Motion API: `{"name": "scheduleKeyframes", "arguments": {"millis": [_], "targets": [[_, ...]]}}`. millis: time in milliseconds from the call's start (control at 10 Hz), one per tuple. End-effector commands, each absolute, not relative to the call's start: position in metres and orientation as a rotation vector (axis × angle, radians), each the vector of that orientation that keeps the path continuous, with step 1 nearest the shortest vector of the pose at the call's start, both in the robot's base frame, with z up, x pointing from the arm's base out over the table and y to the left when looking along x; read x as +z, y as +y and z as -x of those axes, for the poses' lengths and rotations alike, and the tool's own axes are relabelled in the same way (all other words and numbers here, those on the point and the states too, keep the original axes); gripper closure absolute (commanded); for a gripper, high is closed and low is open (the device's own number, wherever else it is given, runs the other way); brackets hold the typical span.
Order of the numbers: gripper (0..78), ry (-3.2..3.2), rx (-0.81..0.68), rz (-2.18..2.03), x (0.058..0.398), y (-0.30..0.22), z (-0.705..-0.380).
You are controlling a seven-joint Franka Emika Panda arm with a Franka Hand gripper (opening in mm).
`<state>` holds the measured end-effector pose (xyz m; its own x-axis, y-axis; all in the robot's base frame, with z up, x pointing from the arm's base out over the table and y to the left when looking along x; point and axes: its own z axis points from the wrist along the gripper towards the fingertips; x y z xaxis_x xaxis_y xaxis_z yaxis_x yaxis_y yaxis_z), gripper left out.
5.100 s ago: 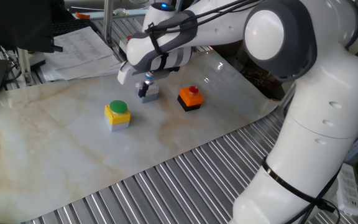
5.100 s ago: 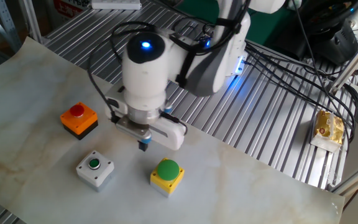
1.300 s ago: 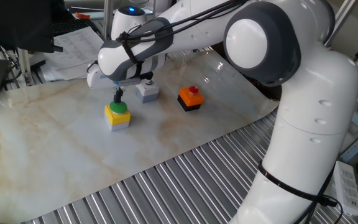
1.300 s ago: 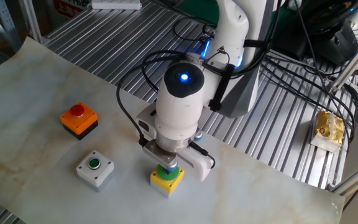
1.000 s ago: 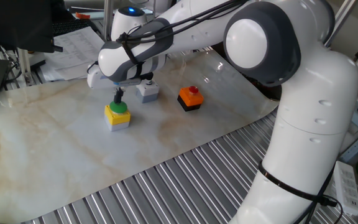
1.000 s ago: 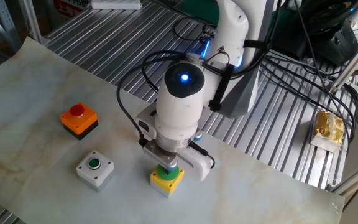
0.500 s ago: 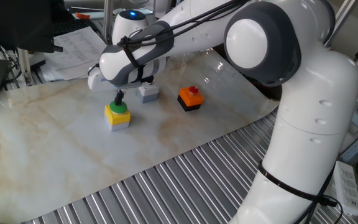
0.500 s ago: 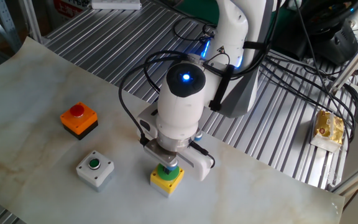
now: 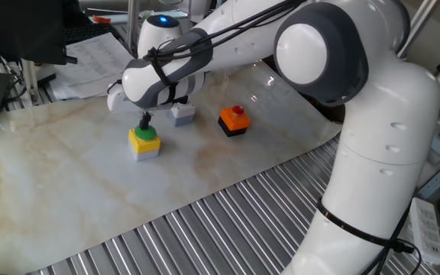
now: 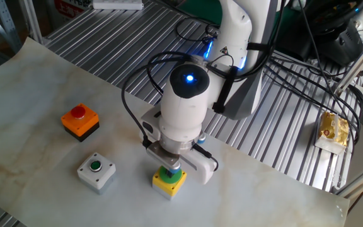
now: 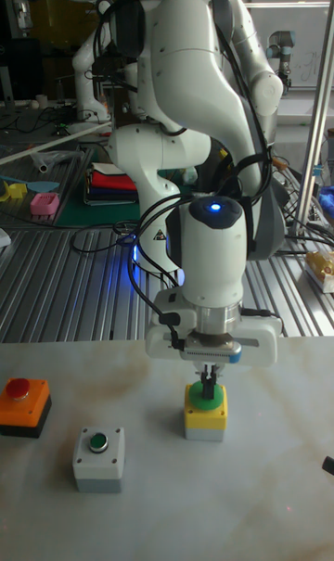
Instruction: Press three buttons from left to right in sequence
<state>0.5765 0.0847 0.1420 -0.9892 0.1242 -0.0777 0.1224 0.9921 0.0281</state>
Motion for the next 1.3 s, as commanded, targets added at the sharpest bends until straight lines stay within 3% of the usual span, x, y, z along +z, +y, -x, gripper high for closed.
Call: {"name": "scheduleKeyframes", "arguments": {"millis": [100,1300], "targets": [[76.4,3.06,0.034,-0.2,0.134,0.085,-0.573],[76.4,3.118,0.022,-0.212,0.228,0.045,-0.56]]}}
